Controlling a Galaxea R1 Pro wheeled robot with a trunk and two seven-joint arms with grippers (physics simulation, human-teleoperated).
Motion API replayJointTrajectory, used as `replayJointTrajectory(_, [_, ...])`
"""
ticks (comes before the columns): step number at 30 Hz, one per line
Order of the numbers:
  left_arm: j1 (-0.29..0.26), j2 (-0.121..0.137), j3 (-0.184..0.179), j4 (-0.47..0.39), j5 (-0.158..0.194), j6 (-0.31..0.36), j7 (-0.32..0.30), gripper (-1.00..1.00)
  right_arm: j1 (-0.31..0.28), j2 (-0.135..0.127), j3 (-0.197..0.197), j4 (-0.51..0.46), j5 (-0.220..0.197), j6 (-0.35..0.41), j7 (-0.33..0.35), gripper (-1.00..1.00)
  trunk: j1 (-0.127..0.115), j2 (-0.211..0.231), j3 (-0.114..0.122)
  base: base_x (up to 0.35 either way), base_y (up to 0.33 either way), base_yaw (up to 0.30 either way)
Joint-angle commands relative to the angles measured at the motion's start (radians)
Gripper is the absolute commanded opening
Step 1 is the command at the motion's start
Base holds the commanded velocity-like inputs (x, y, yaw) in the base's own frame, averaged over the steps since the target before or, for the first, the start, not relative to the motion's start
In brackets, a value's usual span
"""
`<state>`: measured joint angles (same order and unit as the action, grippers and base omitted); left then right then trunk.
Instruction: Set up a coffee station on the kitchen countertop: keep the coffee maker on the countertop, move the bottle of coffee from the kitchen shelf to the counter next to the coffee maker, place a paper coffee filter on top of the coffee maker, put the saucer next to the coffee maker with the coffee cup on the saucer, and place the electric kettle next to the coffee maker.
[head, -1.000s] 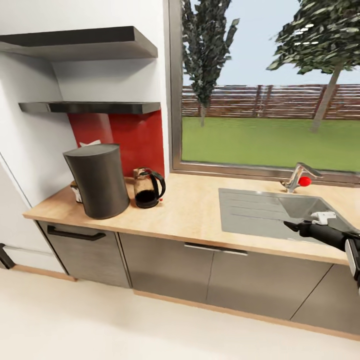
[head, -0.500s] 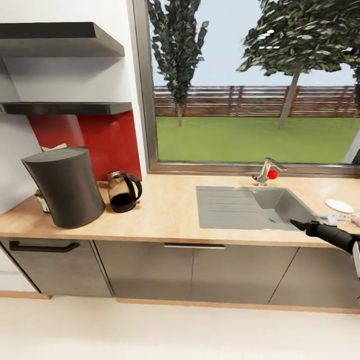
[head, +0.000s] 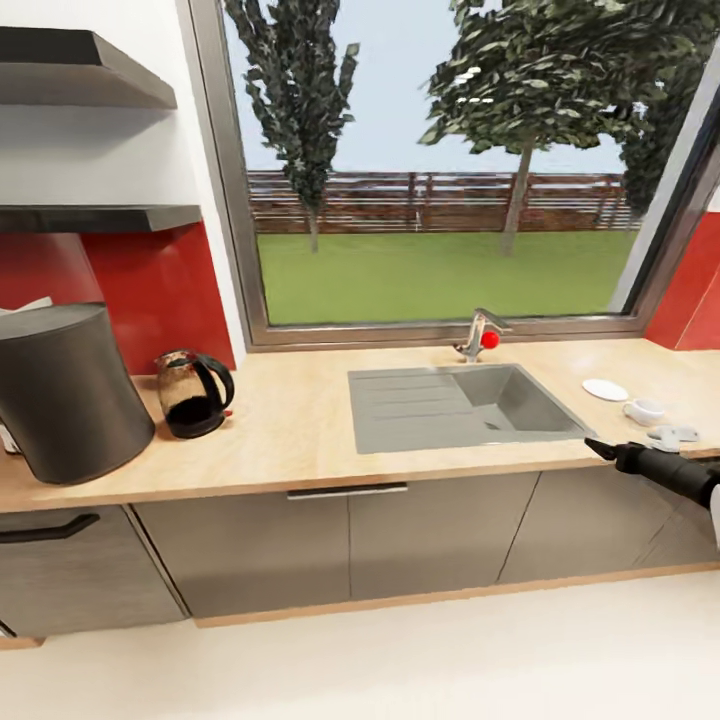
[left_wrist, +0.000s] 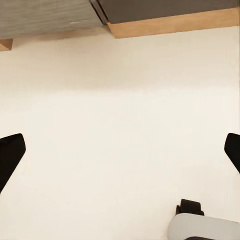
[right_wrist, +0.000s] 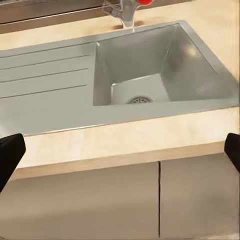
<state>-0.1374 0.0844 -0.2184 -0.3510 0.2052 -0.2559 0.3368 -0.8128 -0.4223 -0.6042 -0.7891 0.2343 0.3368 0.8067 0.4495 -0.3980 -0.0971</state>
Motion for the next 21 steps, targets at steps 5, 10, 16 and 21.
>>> replayJointTrajectory(5, [-0.001,0.001,-0.009,0.0,0.01,-0.003,0.005,1.0,-0.002,0.0,-0.005,-0.003,0.006,0.005,0.007,1.0,0.001,-0.002,-0.002,0.0,0.0,-0.298])
replayJointTrajectory(10, [-0.001,0.0,-0.009,0.0,0.01,-0.003,0.005,1.0,-0.002,0.0,-0.005,-0.003,0.006,0.005,0.007,1.0,0.001,-0.002,-0.002,0.0,0.0,-0.298])
replayJointTrajectory(16, [-0.001,-0.006,-0.011,0.0,0.006,-0.001,0.001,1.0,-0.002,0.002,-0.004,-0.003,0.006,0.005,0.008,1.0,0.001,-0.002,-0.002,0.0,0.0,-0.298])
replayJointTrajectory(21, [-0.001,-0.007,-0.011,0.0,-0.019,0.0,0.0,1.0,-0.002,0.003,-0.003,-0.003,0.006,0.004,0.008,1.0,0.001,-0.002,-0.002,0.042,-0.053,-0.296])
